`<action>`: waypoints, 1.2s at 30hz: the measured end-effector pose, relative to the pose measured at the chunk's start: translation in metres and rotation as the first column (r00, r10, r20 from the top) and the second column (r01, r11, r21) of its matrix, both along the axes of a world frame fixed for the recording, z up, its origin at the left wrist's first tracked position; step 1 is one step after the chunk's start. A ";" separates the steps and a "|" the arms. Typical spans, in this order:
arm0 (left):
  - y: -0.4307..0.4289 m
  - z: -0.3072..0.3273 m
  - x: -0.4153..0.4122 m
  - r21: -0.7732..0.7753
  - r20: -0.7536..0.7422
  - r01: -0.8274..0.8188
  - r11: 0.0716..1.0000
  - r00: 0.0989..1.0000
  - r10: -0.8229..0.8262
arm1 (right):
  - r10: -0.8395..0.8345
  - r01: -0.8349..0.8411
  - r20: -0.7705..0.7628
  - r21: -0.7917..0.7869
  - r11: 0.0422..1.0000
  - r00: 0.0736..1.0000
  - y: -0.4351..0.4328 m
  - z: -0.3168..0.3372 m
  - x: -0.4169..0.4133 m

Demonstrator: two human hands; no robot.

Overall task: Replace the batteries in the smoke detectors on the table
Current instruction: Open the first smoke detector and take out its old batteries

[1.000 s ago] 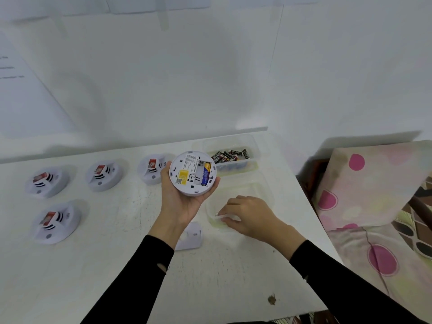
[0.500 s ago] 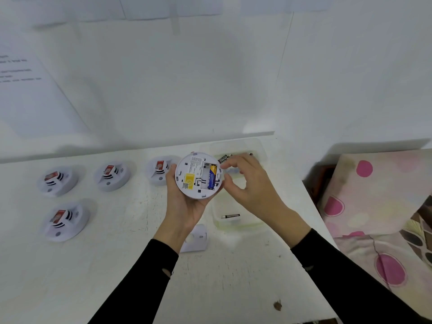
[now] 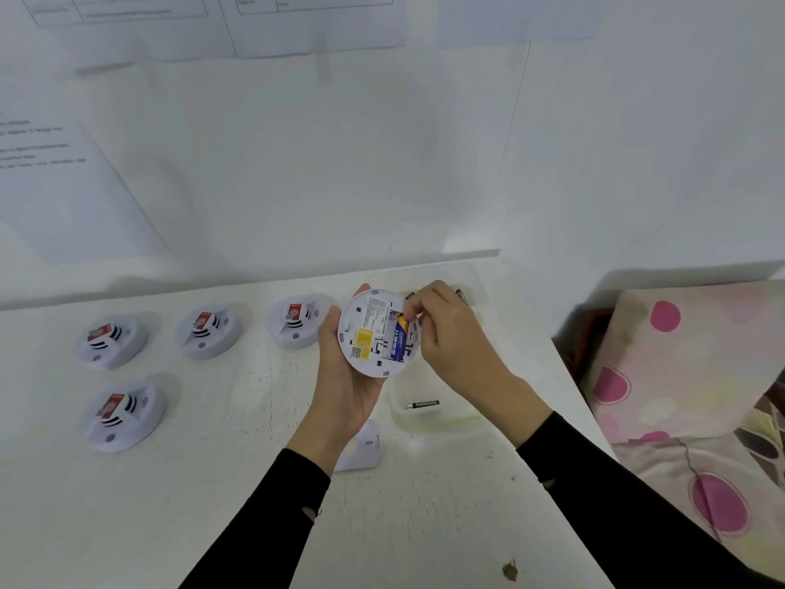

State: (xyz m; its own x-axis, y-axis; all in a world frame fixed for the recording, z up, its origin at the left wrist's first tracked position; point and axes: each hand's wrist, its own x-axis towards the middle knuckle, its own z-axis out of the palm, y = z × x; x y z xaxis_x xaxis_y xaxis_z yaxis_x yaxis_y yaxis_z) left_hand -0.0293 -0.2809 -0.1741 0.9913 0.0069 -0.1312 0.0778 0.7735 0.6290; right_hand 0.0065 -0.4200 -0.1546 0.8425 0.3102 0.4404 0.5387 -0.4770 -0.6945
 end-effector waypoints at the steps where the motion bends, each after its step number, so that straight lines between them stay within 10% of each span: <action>1: -0.002 -0.001 0.000 0.007 -0.008 -0.009 1.000 1.000 0.009 | -0.005 0.006 -0.036 0.021 1.000 0.999 0.002 0.000 -0.001; 15: 0.001 -0.012 0.003 -0.019 -0.114 -0.084 0.996 0.990 0.081 | 0.063 -0.062 -0.116 0.013 0.998 0.991 0.007 0.003 -0.005; 21: 0.009 -0.021 0.005 -0.088 -0.119 -0.168 0.982 0.980 0.157 | -0.043 0.142 -0.255 0.384 0.912 0.966 -0.016 -0.003 -0.007; 27: 0.019 -0.022 0.002 -0.126 -0.093 -0.163 0.979 0.984 0.152 | -0.196 0.130 -0.482 -0.167 0.977 0.854 -0.046 -0.038 0.006; 36: 0.032 -0.019 -0.011 -0.133 -0.117 -0.210 0.969 0.974 0.194 | -0.196 0.008 -0.405 -0.422 0.906 0.893 -0.036 -0.047 0.007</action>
State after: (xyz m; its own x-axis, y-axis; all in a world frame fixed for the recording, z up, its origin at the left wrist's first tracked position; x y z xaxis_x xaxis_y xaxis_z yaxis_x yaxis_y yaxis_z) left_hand -0.0402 -0.2488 -0.1935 0.9524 0.1793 -0.2464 -0.0310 0.8615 0.5068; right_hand 0.0131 -0.4557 -0.2014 0.9529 0.2803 -0.1154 0.1644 -0.7978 -0.5801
